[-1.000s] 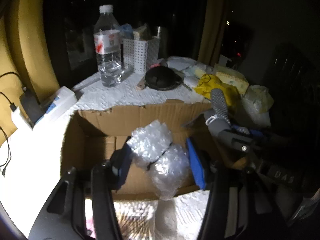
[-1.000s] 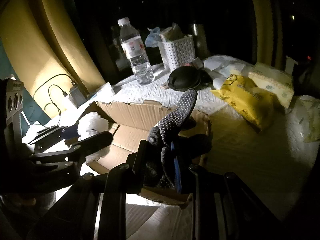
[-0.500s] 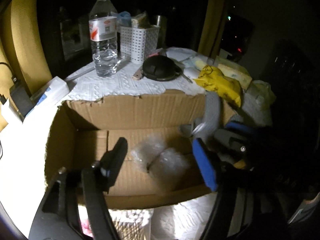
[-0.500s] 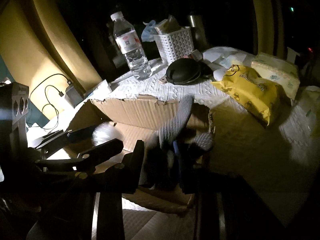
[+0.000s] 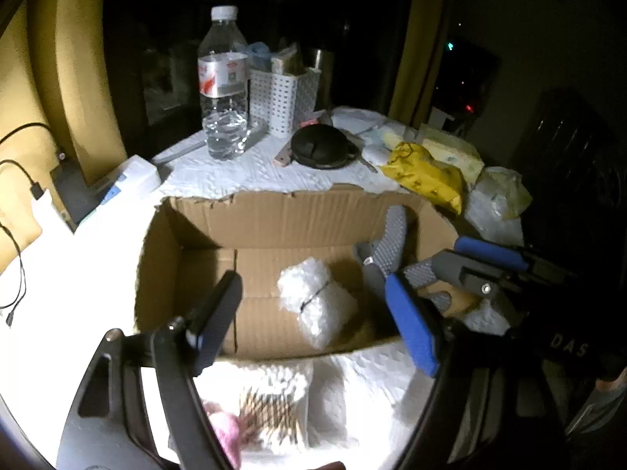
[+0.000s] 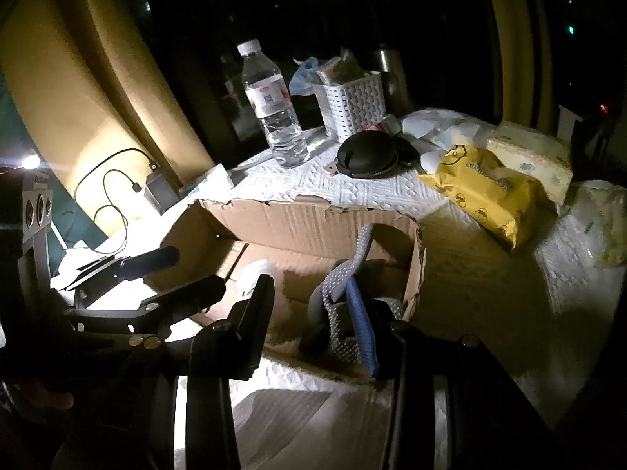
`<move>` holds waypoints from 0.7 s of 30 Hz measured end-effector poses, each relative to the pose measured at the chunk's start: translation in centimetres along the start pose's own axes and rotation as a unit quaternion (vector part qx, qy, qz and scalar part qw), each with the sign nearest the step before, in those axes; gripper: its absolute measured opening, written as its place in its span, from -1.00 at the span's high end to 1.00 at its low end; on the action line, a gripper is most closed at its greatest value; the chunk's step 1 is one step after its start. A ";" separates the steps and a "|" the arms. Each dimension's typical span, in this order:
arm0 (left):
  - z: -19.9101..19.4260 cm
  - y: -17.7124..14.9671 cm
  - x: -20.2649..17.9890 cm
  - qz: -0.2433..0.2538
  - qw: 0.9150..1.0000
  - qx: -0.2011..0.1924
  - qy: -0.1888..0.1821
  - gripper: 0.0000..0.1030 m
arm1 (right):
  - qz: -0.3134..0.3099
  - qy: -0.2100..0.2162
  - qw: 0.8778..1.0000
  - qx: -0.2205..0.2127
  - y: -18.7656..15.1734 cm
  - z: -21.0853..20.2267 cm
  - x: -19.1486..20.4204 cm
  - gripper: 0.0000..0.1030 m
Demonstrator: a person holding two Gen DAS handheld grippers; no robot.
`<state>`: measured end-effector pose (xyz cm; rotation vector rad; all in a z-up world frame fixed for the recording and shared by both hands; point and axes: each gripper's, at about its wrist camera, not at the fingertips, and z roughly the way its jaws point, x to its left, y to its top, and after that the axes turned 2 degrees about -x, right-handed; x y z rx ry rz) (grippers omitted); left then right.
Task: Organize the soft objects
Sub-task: 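Open both grippers to drop bubble wrap and gloves in the box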
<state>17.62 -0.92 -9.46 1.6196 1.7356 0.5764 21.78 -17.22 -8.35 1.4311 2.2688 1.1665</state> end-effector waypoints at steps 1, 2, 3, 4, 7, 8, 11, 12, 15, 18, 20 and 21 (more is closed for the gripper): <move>-0.4 -0.1 0.0 -0.001 1.000 -0.001 0.000 -0.50 | -0.001 -0.001 1.000 -0.001 -0.1 -0.3 0.1 0.20; -0.7 -0.1 0.0 -0.001 1.000 -0.002 0.000 -0.50 | -0.001 -0.002 1.000 -0.003 -0.1 -0.6 0.2 0.20; -1.1 -0.2 0.0 -0.001 1.000 -0.003 0.000 -0.50 | -0.001 -0.003 1.000 -0.005 -0.2 -1.0 0.4 0.20; -1.5 -0.4 0.0 -0.001 1.000 -0.004 0.001 -0.50 | -0.001 -0.004 1.000 -0.006 -0.3 -1.3 0.5 0.20; -2.7 -0.7 -0.1 0.000 1.000 -0.009 0.000 -0.50 | -0.003 -0.006 1.000 -0.010 -0.6 -2.3 1.0 0.20; -3.1 -0.8 -0.1 0.000 1.000 -0.010 0.000 -0.50 | -0.005 -0.006 1.000 -0.011 -0.8 -2.7 1.2 0.20; -4.3 -1.2 -0.2 0.001 1.000 -0.014 0.001 -0.51 | -0.006 -0.007 1.000 -0.016 -1.2 -3.7 1.9 0.20; -4.6 -1.3 -0.2 0.001 1.000 -0.015 0.001 -0.51 | -0.007 -0.008 1.000 -0.016 -1.4 -4.0 2.1 0.20; -5.8 -1.8 -0.2 0.001 1.000 -0.018 0.001 -0.51 | -0.008 -0.009 1.000 -0.019 -1.8 -4.9 2.6 0.20; -6.7 -2.2 0.0 -0.001 1.000 -0.020 0.001 -0.51 | -0.009 -0.011 1.000 -0.021 -2.2 -5.7 3.1 0.19; -7.2 -2.6 0.0 -0.002 1.000 -0.021 0.000 -0.51 | -0.009 -0.012 1.000 -0.022 -2.6 -6.1 3.5 0.18; -7.4 -2.8 0.1 -0.002 1.000 -0.021 0.000 -0.51 | -0.009 -0.013 1.000 -0.022 -2.8 -6.2 3.6 0.18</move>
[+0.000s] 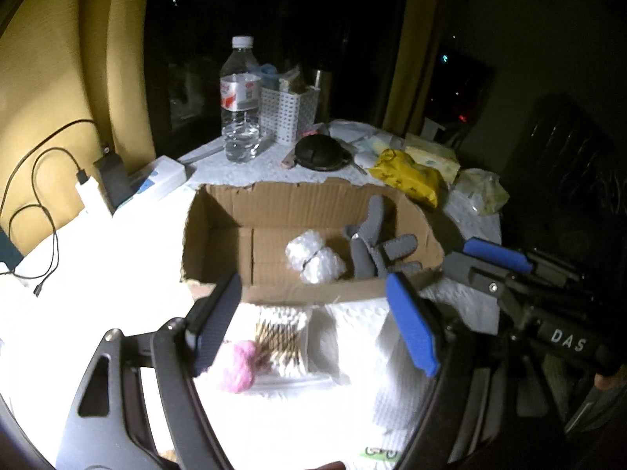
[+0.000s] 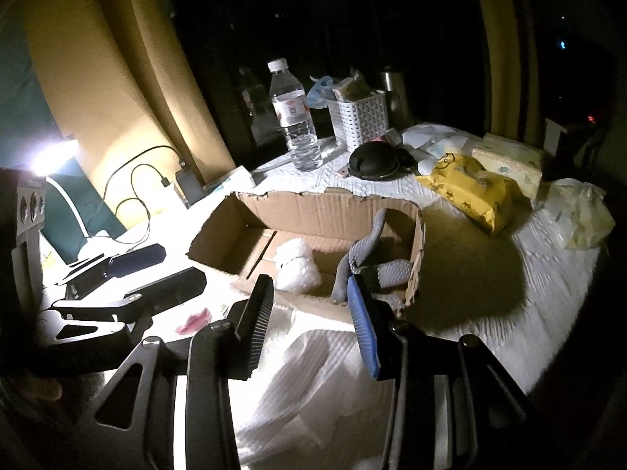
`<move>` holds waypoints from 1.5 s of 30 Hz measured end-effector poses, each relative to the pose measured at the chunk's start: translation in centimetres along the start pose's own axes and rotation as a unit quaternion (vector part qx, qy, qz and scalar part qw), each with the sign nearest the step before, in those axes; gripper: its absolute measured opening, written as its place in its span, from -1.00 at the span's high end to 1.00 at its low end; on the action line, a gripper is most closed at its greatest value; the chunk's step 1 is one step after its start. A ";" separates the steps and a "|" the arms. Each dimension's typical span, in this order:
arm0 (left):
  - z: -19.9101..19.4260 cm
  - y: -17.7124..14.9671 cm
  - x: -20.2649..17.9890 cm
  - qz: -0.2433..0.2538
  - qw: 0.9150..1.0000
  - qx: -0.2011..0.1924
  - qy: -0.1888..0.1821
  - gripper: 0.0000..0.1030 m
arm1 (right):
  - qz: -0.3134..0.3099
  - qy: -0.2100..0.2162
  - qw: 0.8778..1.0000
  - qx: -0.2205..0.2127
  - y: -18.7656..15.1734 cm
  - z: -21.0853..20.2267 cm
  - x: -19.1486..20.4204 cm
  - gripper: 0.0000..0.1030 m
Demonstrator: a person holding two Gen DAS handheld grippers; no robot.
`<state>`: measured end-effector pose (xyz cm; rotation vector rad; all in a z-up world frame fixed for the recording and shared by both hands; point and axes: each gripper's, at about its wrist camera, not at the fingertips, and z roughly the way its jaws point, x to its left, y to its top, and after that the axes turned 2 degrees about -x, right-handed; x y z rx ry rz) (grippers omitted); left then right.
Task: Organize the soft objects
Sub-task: 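Open both grippers to drop bubble wrap and gloves in the box, then move the right gripper to the white waffle towel and grasp it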
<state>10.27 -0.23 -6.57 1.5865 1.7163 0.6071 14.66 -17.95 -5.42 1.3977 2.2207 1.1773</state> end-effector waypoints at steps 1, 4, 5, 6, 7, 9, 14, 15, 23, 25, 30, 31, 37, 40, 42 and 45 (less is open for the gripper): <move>-0.2 -0.2 0.1 -0.001 1.000 0.000 0.000 -0.51 | 0.000 0.000 1.000 0.000 -0.2 -0.2 0.1 0.17; -0.9 -0.9 0.2 -0.002 1.000 0.000 0.000 -0.51 | 0.001 -0.003 1.000 0.004 -0.8 -0.4 0.5 0.12; -1.1 -1.1 0.3 -0.002 1.000 0.000 0.000 -0.51 | 0.002 -0.003 1.000 0.005 -1.1 -0.5 0.6 0.09; -1.3 -1.3 0.4 -0.003 1.000 0.001 0.000 -0.51 | 0.003 -0.004 1.000 0.006 -1.3 -0.5 0.7 0.07; -1.4 -1.4 0.5 -0.004 1.000 0.001 0.000 -0.51 | 0.004 -0.004 1.000 0.007 -1.5 -0.5 0.7 0.06; -1.6 -1.8 0.7 -0.006 1.000 0.003 0.000 -0.51 | 0.005 -0.005 1.000 0.010 -2.0 -0.6 0.8 0.05; -1.9 -3.1 1.3 -0.010 1.000 0.011 0.002 -0.51 | 0.013 -0.008 1.000 0.019 -3.1 -0.3 1.0 0.03; -1.9 -3.4 1.5 -0.011 1.000 0.014 0.003 -0.51 | 0.014 -0.009 1.000 0.021 -3.3 -0.2 1.0 0.02; -2.1 -5.3 2.8 -0.020 0.999 0.029 0.011 -0.51 | 0.017 -0.012 0.999 0.042 -5.1 0.8 1.5 0.01; -2.2 -5.7 3.2 -0.024 0.999 0.030 0.013 -0.51 | 0.017 -0.012 0.999 0.046 -5.3 1.1 1.7 0.01; -2.1 -6.6 4.4 -0.033 0.999 0.038 0.020 -0.51 | 0.017 -0.020 0.998 0.061 -5.8 2.3 1.8 0.01; -2.1 -6.7 4.6 -0.036 0.998 0.040 0.021 -0.51 | 0.016 -0.022 0.998 0.064 -6.0 2.6 1.8 0.01; -1.7 -7.2 5.5 -0.045 0.998 0.047 0.026 -0.51 | 0.003 -0.031 0.996 0.080 -6.6 4.1 2.8 0.01; -1.6 -7.4 5.9 -0.048 0.997 0.051 0.027 -0.51 | -0.004 -0.039 0.995 0.090 -6.9 5.0 3.2 0.01; -1.5 -7.5 6.0 -0.049 0.997 0.053 0.027 -0.51 | -0.009 -0.046 0.995 0.094 -7.1 5.5 3.4 0.01; -1.3 -7.6 6.0 -0.049 0.997 0.057 0.028 -0.51 | -0.023 -0.055 0.993 0.098 -7.5 6.1 3.7 0.30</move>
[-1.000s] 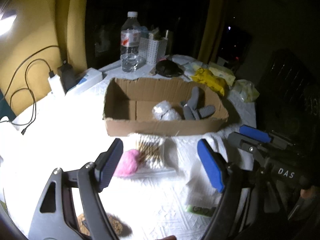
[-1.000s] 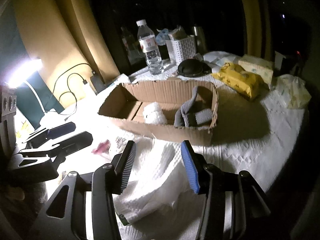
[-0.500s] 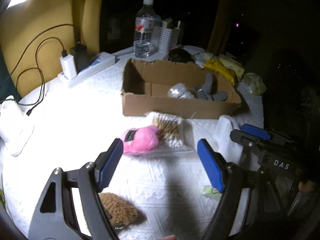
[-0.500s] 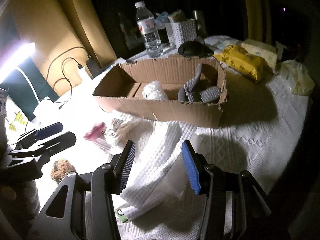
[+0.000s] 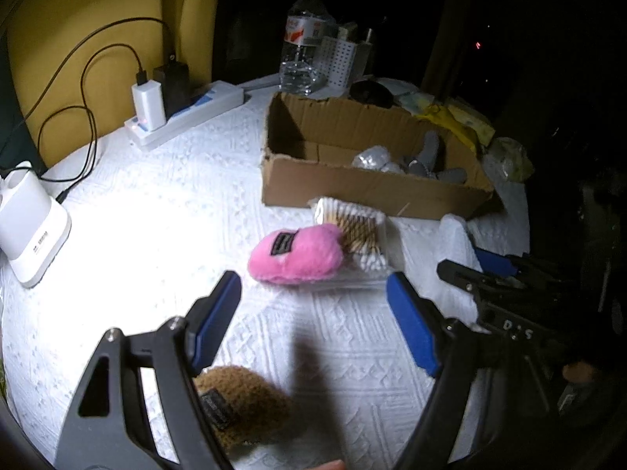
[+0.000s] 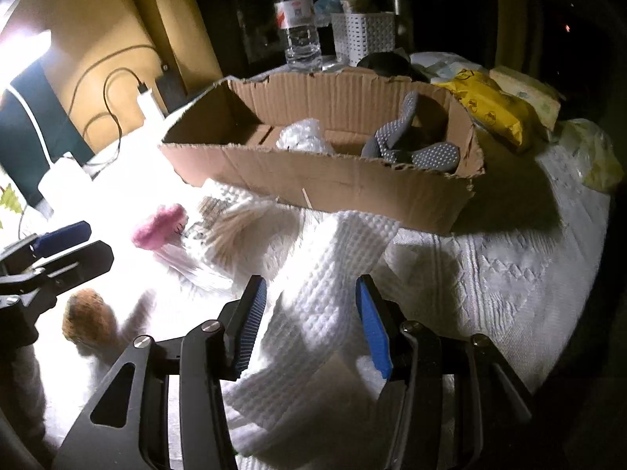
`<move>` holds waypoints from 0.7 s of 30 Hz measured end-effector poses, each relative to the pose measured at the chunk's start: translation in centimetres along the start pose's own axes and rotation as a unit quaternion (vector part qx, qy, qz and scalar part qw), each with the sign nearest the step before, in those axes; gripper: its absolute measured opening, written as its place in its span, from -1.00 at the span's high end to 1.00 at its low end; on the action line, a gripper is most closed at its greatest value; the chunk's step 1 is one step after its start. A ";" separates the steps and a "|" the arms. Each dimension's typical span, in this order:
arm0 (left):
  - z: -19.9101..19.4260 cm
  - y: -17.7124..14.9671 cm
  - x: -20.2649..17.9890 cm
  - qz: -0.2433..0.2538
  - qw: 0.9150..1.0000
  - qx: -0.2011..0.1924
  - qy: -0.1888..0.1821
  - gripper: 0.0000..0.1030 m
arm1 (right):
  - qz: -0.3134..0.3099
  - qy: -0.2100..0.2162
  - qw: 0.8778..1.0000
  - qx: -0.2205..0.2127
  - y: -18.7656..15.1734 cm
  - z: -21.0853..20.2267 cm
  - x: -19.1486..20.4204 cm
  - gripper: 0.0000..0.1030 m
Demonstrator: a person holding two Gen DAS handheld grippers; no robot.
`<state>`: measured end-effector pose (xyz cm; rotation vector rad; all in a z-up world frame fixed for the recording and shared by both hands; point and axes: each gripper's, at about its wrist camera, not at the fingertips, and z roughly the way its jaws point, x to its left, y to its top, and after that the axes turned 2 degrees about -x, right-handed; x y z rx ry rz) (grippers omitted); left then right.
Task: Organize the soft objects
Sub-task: 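Move the right gripper to the white waffle towel and grasp it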
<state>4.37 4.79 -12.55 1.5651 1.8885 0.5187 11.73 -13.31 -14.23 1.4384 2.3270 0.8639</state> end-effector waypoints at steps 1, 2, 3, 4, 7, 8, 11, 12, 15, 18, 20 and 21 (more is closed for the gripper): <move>0.0 0.0 0.0 0.000 1.000 0.000 0.000 -0.51 | -0.003 -0.003 1.000 0.000 0.0 0.1 0.1 0.51; -0.1 0.0 -0.1 0.000 1.000 0.000 0.000 -0.51 | -0.005 -0.008 1.000 -0.003 0.0 0.1 0.0 0.57; -0.1 0.0 -0.1 0.001 1.000 0.000 0.000 -0.51 | -0.004 -0.009 1.000 -0.006 0.0 0.0 0.0 0.65; -0.1 0.0 -0.2 0.001 1.000 -0.001 0.000 -0.51 | -0.003 -0.006 1.000 -0.009 0.0 -0.3 -0.1 0.74; -0.1 0.0 -0.5 0.004 1.000 0.000 -0.001 -0.51 | 0.001 -0.002 1.000 -0.026 0.3 -1.4 -0.7 0.82; -0.1 -0.1 -0.7 0.005 1.000 0.000 -0.001 -0.51 | 0.004 0.001 0.999 -0.032 0.4 -1.8 -0.9 0.82; -0.1 -0.1 -1.4 0.011 1.000 0.001 -0.005 -0.51 | 0.013 0.002 0.999 -0.051 0.8 -3.4 -1.7 0.83; -0.2 -0.1 -1.7 0.013 1.000 0.001 -0.006 -0.51 | 0.015 0.002 0.998 -0.055 0.9 -3.8 -1.9 0.83; -0.2 -0.2 -2.5 0.019 1.000 0.003 -0.010 -0.51 | 0.023 0.000 0.997 -0.073 1.0 -5.5 -2.9 0.83; 0.0 -0.4 -3.6 0.028 0.999 0.007 -0.014 -0.51 | 0.032 -0.002 0.996 -0.085 1.1 -6.6 -3.9 0.83; 0.1 -0.5 -4.4 0.034 0.999 0.010 -0.018 -0.51 | 0.041 -0.004 0.995 -0.093 0.9 -7.4 -4.8 0.83; 0.2 -0.6 -4.9 0.038 0.999 0.011 -0.020 -0.51 | 0.045 -0.004 0.994 -0.096 0.8 -7.7 -5.1 0.83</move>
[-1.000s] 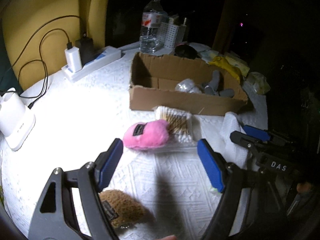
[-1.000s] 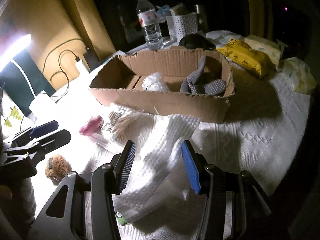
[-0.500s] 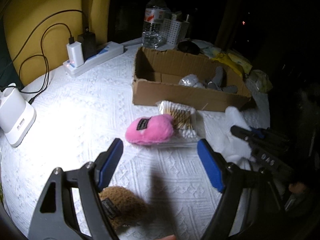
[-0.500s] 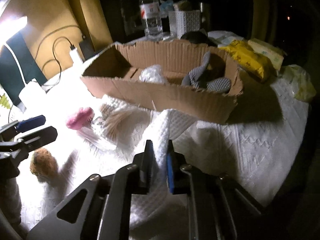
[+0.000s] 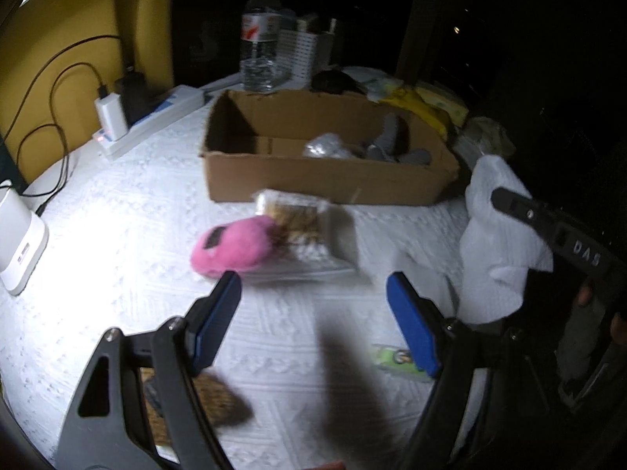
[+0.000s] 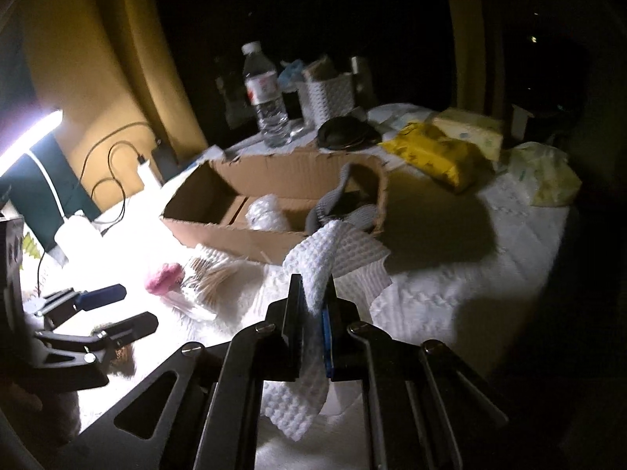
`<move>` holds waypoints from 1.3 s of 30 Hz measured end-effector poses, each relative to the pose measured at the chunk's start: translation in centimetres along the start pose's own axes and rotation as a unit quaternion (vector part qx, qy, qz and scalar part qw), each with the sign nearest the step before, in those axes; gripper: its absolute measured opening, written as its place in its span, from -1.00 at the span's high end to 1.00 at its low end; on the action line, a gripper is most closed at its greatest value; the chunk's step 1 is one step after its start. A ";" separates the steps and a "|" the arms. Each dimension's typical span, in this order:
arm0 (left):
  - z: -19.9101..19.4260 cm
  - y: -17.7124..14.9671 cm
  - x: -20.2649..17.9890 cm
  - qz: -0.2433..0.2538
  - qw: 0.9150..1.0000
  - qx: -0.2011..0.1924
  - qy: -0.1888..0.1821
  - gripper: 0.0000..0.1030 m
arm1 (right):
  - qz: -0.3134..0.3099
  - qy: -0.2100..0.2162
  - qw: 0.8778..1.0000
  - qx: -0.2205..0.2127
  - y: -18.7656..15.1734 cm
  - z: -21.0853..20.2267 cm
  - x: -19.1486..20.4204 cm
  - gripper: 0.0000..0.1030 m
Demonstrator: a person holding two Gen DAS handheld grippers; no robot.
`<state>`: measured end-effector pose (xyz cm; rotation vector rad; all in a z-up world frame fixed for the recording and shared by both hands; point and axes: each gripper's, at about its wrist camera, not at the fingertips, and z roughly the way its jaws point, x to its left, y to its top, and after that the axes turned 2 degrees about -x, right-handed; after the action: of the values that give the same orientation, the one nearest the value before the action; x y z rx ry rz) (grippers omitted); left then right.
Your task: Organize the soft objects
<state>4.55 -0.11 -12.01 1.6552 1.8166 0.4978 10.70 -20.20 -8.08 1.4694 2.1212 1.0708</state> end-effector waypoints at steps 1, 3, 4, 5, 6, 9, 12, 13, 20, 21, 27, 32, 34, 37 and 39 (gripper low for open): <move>0.1 0.0 -0.4 0.004 1.000 0.001 -0.002 -0.51 | 0.004 -0.001 1.000 -0.003 0.0 -0.3 -0.4 0.83; 0.5 -0.1 -1.4 0.011 1.000 0.005 -0.005 -0.51 | 0.009 -0.004 1.000 -0.006 -0.2 -0.7 -1.2 0.83; 0.7 -0.1 -2.0 0.015 1.000 0.007 -0.007 -0.51 | 0.012 -0.005 1.000 -0.007 -0.3 -1.0 -1.6 0.83; 0.8 -0.1 -2.5 0.019 1.000 0.009 -0.008 -0.51 | 0.015 -0.006 1.000 -0.007 -0.4 -1.1 -2.0 0.83; 1.0 -0.2 -3.0 0.023 1.000 0.012 -0.010 -0.51 | 0.018 -0.006 1.000 -0.007 -0.5 -1.2 -2.3 0.83; 1.7 -0.3 -4.6 0.036 0.999 0.022 -0.016 -0.51 | 0.025 -0.005 1.000 -0.005 -1.1 -1.3 -3.2 0.83; 2.9 -0.5 -6.0 0.048 0.998 0.037 -0.021 -0.51 | 0.033 -0.002 0.999 0.000 -1.6 -1.0 -4.0 0.83; 3.3 -0.6 -6.5 0.052 0.998 0.041 -0.023 -0.51 | 0.036 -0.001 0.999 0.002 -1.8 -0.8 -4.2 0.83; 6.1 -0.9 -8.6 0.083 0.994 0.075 -0.005 -0.51 | 0.051 0.010 0.998 0.022 -3.1 0.9 -5.8 0.83; 6.4 -1.0 -8.7 0.086 0.993 0.078 -0.001 -0.51 | 0.052 0.011 0.998 0.025 -3.2 1.2 -6.0 0.83; 7.0 -1.2 -8.9 0.095 0.992 0.081 0.004 -0.47 | 0.056 0.014 0.997 0.045 -3.9 3.2 -6.7 0.83; 6.9 -1.0 -8.8 0.102 0.992 0.078 0.001 0.11 | 0.064 0.006 0.996 0.057 -4.3 4.5 -7.4 0.75; 6.9 -0.9 -8.7 0.105 0.991 0.077 0.001 0.25 | 0.070 -0.001 0.996 0.058 -4.3 4.6 -7.8 0.35; 6.6 -0.7 -8.6 0.110 0.991 0.073 0.000 0.46 | 0.079 -0.003 0.995 0.056 -4.4 4.5 -8.5 0.18; 6.4 -0.6 -8.3 0.107 0.992 0.068 -0.001 0.54 | 0.078 -0.014 0.995 0.058 -4.5 4.6 -8.7 0.03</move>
<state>8.53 -9.15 -15.48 1.9564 1.7138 0.4720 14.32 -27.06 -15.59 1.7183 2.1085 0.9875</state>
